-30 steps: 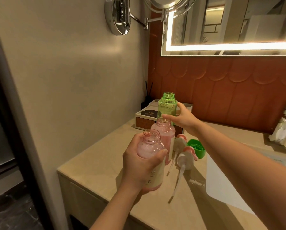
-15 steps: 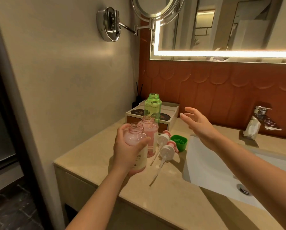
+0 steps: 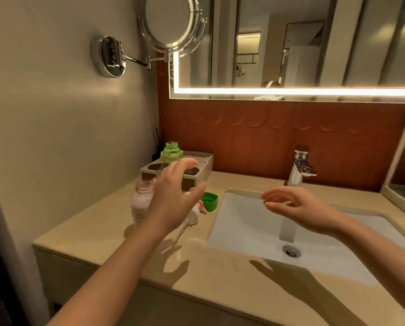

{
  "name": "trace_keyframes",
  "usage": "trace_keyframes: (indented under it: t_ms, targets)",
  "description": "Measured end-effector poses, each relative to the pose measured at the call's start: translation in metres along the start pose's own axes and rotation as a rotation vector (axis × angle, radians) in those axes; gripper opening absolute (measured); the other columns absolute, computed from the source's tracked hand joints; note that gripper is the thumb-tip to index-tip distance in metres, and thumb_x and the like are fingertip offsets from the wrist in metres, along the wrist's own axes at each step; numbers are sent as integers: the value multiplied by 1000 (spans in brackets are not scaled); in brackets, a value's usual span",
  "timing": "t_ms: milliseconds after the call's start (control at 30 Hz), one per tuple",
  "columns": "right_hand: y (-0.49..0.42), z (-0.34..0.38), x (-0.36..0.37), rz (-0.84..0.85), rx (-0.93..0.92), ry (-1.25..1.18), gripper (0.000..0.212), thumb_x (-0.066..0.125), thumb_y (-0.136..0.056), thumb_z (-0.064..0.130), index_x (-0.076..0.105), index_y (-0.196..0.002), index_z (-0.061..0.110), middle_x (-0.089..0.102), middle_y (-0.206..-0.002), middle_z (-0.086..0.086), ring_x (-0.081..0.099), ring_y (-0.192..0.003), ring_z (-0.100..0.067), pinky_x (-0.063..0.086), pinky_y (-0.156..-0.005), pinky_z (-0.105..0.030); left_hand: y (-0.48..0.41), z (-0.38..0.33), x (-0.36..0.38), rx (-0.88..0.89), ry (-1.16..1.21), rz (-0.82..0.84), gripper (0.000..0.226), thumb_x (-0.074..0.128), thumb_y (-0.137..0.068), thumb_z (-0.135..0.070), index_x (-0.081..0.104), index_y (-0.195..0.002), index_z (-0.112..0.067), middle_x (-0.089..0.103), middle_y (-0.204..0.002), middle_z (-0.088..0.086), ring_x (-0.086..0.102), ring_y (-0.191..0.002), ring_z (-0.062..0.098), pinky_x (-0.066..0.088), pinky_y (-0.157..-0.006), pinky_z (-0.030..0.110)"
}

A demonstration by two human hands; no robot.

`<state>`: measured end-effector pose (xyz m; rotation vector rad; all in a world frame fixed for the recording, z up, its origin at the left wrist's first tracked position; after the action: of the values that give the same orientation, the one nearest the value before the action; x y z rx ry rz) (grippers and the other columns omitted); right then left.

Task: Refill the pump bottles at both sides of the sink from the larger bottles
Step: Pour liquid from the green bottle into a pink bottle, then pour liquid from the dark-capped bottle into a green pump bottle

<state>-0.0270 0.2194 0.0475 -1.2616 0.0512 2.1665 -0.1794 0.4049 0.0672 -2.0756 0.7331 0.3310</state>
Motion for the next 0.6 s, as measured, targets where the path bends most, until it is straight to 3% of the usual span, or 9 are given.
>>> trace_keyframes:
  t_ms: [100,267,467,600]
  targets:
    - [35,-12,-23,12,43,141,17,56,-89,34,56,-106,33,59,-100,20,56,-92,7,46,-72,-9,0,-35,41,16,168,229,19,59,-89,-28,55,-107,-27,58,-104,-14,55,-97,-2,48,-79,17]
    - [88,-33,-58,23,138,282,23,55,-90,34,57,-112,29,59,-103,17,55,-92,4,47,-77,-13,7,-84,104,88,255,476,4,58,-90,-28,58,-93,-30,61,-94,-13,59,-91,3,48,-77,17]
    - [165,-77,-110,-52,284,315,20,56,-90,32,58,-110,30,60,-101,16,58,-91,2,51,-83,-19,32,-148,193,137,345,741,10,56,-92,-29,59,-101,-28,63,-97,-12,62,-88,2,51,-75,16]
    - [209,-104,-145,-179,380,323,16,57,-89,32,59,-105,32,60,-96,18,58,-87,-1,52,-78,-22,50,-184,243,132,445,877,11,56,-92,-25,60,-102,-21,64,-99,-5,65,-89,10,49,-71,14]
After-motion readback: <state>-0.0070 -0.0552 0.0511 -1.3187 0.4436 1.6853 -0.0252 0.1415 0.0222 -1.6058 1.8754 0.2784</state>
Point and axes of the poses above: each hand's wrist, its own y-axis away from the middle knuckle, its own x-axis out of the palm, z = x × y, the point moved 7 cm from there along -y, towards the middle knuckle
